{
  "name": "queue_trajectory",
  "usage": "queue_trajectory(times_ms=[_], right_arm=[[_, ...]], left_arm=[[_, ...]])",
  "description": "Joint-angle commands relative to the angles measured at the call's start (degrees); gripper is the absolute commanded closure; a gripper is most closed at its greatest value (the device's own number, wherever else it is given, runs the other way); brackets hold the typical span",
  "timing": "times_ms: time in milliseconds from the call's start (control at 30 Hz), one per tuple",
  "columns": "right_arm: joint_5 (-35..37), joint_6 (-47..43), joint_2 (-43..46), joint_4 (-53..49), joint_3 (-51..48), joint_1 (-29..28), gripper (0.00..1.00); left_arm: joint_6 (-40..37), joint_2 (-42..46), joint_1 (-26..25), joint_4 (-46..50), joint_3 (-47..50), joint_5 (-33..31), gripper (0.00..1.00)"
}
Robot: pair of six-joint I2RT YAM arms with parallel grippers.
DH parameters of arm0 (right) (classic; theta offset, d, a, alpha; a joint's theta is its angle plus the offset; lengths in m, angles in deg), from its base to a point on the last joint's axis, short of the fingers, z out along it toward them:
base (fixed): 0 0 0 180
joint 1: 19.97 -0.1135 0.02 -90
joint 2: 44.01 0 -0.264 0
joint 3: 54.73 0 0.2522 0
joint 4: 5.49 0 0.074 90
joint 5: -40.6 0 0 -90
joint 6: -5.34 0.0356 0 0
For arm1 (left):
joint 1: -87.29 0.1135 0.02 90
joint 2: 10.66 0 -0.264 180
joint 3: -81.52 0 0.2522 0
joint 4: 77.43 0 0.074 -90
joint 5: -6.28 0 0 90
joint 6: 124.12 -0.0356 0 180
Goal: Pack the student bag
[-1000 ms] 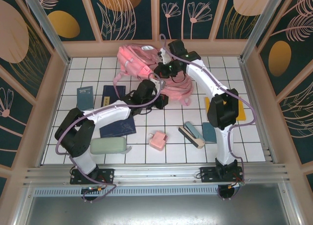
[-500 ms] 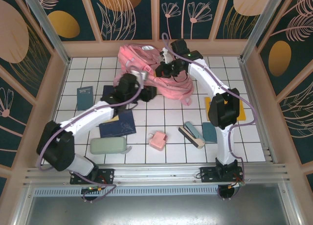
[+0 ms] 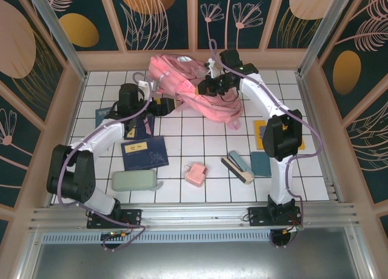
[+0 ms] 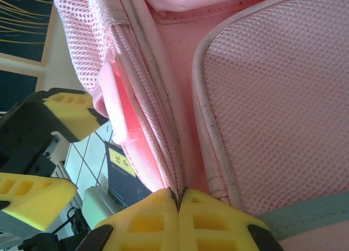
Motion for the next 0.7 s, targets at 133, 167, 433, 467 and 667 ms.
queue_trajectory(times_ms=[133, 167, 433, 467, 667], right_arm=[[-10.46, 3.99, 4.72, 6.32, -0.27, 0.42, 1.00], [-11.04, 4.24, 4.69, 6.50, -0.21, 0.42, 1.00], [-13.61, 5.56, 5.70, 7.80, -0.46, 0.46, 1.00], [-14.23, 5.86, 5.86, 8.14, -0.77, 0.46, 1.00], [-14.84, 6.33, 6.97, 8.95, -1.85, 0.72, 1.00]], left_arm=[[-3.49, -5.65, -0.40, -6.13, -4.11, 13.44, 0.26], [-3.60, -5.96, -0.48, -6.37, -4.05, 12.69, 0.26], [-5.07, -7.43, -0.14, -7.13, -4.17, 7.26, 0.27], [-4.79, -8.45, -0.13, -7.44, -4.33, 7.13, 0.27], [-2.77, -9.62, 0.04, -9.06, -4.67, 4.64, 0.28]])
